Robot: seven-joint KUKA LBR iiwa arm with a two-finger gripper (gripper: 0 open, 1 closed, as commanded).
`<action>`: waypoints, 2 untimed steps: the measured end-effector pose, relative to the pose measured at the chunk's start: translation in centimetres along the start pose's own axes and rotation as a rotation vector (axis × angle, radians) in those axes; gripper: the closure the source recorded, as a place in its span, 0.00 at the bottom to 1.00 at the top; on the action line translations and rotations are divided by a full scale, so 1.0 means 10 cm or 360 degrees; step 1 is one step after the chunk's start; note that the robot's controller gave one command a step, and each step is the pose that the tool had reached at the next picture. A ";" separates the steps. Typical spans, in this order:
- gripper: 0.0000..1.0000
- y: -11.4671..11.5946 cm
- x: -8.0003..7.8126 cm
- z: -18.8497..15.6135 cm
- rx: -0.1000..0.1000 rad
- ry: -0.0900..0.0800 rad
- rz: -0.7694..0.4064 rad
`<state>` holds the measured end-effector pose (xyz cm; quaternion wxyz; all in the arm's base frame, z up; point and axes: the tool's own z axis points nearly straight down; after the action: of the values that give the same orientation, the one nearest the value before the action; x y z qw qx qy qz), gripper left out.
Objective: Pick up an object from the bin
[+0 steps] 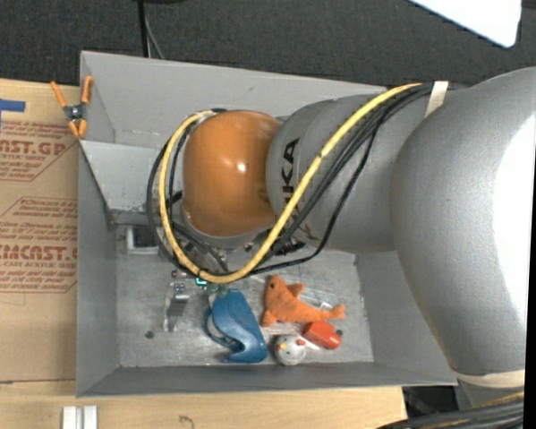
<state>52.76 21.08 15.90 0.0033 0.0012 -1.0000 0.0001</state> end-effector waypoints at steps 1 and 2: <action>0.00 -0.01 -0.02 -0.04 -0.0002 -0.0011 0.0003; 0.00 -0.42 -0.10 0.07 -0.0002 -0.0013 -0.0173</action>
Offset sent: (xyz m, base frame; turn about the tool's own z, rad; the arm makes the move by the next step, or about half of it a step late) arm 0.0195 -0.0893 -0.0191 -0.2112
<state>53.79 16.89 15.18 -0.0007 0.0555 -0.9985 -0.0007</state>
